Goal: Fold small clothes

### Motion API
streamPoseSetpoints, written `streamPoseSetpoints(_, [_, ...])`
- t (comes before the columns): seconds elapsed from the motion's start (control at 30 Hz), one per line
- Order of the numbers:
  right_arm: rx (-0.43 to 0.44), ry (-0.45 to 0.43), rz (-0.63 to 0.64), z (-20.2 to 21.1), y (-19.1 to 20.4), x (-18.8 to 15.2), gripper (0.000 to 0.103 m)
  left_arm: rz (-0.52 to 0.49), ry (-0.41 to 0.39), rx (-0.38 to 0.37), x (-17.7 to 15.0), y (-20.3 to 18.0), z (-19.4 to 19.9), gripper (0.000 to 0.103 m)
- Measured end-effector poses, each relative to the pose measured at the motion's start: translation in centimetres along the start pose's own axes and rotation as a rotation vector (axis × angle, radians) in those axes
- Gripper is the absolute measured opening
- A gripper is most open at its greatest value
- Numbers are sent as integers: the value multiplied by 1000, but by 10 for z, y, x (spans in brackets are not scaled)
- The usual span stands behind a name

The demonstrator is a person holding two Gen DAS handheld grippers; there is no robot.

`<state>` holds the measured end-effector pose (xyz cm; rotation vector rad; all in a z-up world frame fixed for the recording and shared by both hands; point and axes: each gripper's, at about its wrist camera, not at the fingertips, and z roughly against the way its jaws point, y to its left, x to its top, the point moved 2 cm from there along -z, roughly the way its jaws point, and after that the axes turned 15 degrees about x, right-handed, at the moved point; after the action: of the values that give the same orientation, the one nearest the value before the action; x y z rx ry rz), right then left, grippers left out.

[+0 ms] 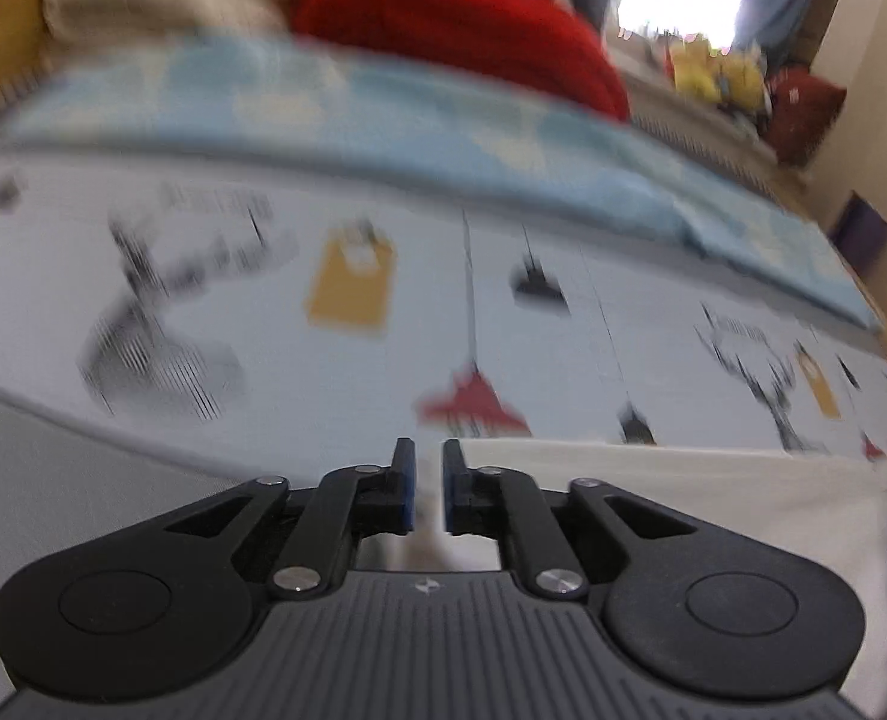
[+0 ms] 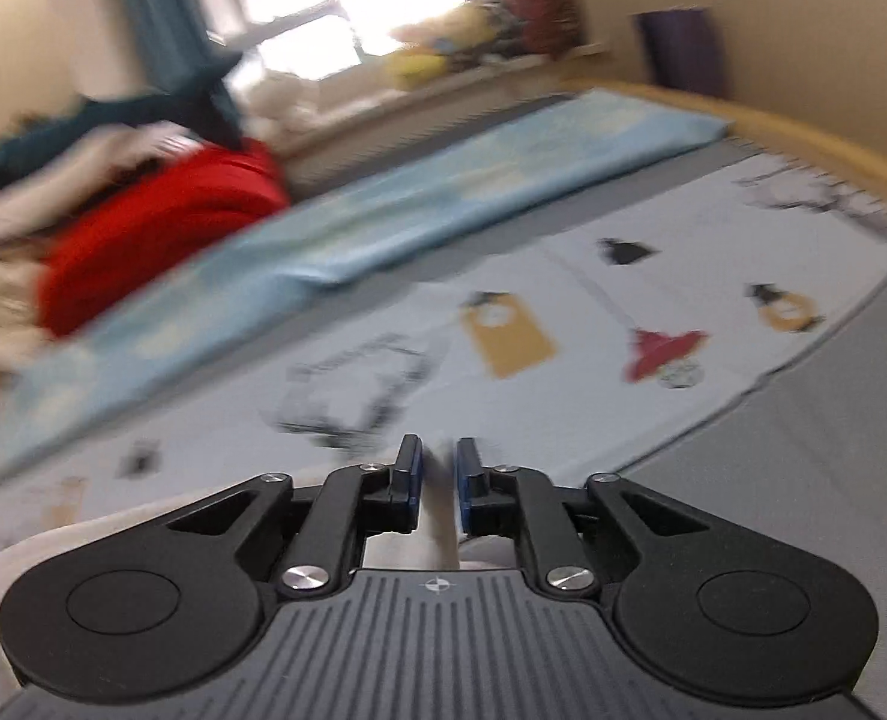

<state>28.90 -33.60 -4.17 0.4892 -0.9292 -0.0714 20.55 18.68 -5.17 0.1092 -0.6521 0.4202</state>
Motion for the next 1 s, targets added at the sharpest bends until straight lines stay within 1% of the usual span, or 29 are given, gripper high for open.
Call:
streamPoseSetpoints(0.03, [-11, 26, -2, -8, 0, -2, 30, 2, 35, -21, -4, 0, -1, 12])
streamPoseSetpoints(0.07, [-5, 48, -27, -12, -1, -5, 33, -13, 61, -25, -7, -2, 1, 12])
streamPoseSetpoints(0.1, [4, 69, -60, -13, -3, -8, 33, -40, 73, -28, -11, -3, 3, 12])
streamPoseSetpoints(0.13, [18, 97, -87, -14, -3, -11, 33, -73, 88, -41, -14, -4, 6, 14])
streamPoseSetpoints(0.17, [34, 129, -99, -15, -2, -14, 34, -98, 105, -51, -19, -5, 9, 19])
streamPoseSetpoints(0.23, [52, 199, -84, -11, 2, -20, 36, -148, 159, -66, -29, -6, 13, 22])
streamPoseSetpoints(0.27, [56, 229, -65, -8, 4, -23, 41, -171, 186, -80, -36, -7, 15, 23])
streamPoseSetpoints(0.3, [61, 267, -42, -3, 5, -28, 44, -195, 210, -91, -43, -7, 17, 23])
streamPoseSetpoints(0.37, [60, 337, -18, 10, 8, -38, 44, -248, 265, -97, -58, -9, 20, 23])
streamPoseSetpoints(0.43, [62, 421, -24, 21, 5, -52, 45, -294, 335, -103, -79, -8, 20, 23])
streamPoseSetpoints(0.5, [38, 526, -33, 25, 0, -69, 45, -357, 376, -86, -97, -6, 21, 23])
streamPoseSetpoints(0.57, [-9, 617, -28, 32, -5, -86, 45, -403, 401, -68, -112, -3, 20, 23])
streamPoseSetpoints(0.63, [-37, 674, -13, 39, -6, -100, 45, -441, 439, -59, -127, 1, 19, 23])
streamPoseSetpoints(0.67, [-45, 695, -2, 42, -6, -106, 45, -465, 441, -56, -133, 2, 20, 22])
streamPoseSetpoints(0.7, [-47, 705, 9, 45, -5, -109, 44, -487, 431, -59, -137, 3, 24, 20])
streamPoseSetpoints(0.73, [-46, 712, 21, 48, -3, -111, 41, -496, 417, -58, -138, 5, 27, 7])
streamPoseSetpoints(0.77, [-41, 714, 32, 52, -1, -113, 18, -493, 407, -62, -138, 8, 32, 5])
streamPoseSetpoints(0.8, [-36, 711, 37, 55, 1, -113, 7, -483, 394, -70, -137, 11, 37, 5])
streamPoseSetpoints(0.87, [-13, 663, 16, 67, 5, -105, 6, -465, 348, -98, -131, 18, 53, 4])
streamPoseSetpoints(0.9, [3, 631, -5, 74, 6, -99, 5, -457, 339, -110, -131, 23, 60, 4])
streamPoseSetpoints(0.97, [10, 593, -36, 86, 5, -93, 5, -460, 356, -109, -134, 32, 63, 4])
streamPoseSetpoints(1.0, [-5, 603, -37, 89, 4, -93, 5, -472, 379, -98, -134, 33, 59, 4])
